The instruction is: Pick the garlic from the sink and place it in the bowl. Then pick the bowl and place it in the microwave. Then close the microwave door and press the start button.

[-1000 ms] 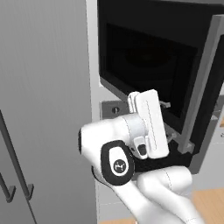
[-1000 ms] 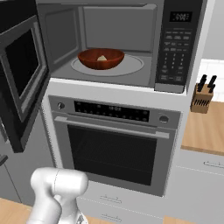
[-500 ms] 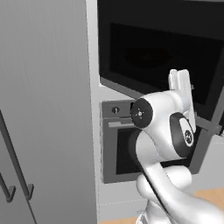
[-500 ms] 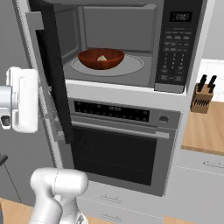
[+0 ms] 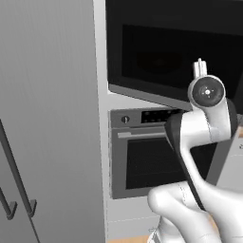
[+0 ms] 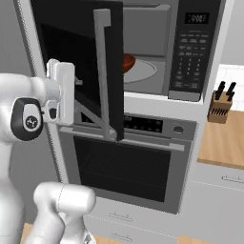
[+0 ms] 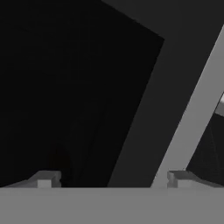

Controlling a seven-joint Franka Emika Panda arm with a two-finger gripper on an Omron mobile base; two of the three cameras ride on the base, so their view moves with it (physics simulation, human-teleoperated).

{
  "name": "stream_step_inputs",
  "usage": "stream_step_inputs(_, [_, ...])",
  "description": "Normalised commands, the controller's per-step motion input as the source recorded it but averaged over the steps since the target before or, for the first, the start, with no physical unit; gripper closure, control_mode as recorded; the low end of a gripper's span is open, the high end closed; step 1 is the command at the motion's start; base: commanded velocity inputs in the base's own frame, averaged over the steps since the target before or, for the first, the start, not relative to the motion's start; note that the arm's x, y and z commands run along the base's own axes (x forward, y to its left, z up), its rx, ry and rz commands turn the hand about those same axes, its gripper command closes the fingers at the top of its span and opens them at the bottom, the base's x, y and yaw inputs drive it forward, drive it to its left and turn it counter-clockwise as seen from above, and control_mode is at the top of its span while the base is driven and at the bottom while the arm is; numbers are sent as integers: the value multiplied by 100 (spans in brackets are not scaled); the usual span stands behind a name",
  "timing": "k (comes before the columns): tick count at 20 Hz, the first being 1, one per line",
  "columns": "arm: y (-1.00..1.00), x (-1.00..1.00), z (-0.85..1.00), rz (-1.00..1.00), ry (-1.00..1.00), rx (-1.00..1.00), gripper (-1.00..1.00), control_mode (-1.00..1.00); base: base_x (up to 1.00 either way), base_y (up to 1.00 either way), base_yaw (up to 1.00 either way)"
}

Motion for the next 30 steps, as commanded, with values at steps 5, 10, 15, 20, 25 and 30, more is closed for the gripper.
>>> stream_step_inputs(5, [-7,100,0,29,6,23,-100,-100,0,0,0])
stream_step_inputs(10, [-14,100,1,25,5,22,-100,-100,0,0,0])
stream_step_inputs(15, [-4,99,0,21,6,21,-100,-100,0,0,0])
stream_step_inputs(20, [0,91,0,18,6,19,-100,-100,0,0,0])
stream_step_inputs(25, [-9,-16,-12,11,2,7,-100,-100,0,0,0])
stream_step_inputs(30, [-65,-100,-30,5,-3,7,-100,-100,0,0,0])
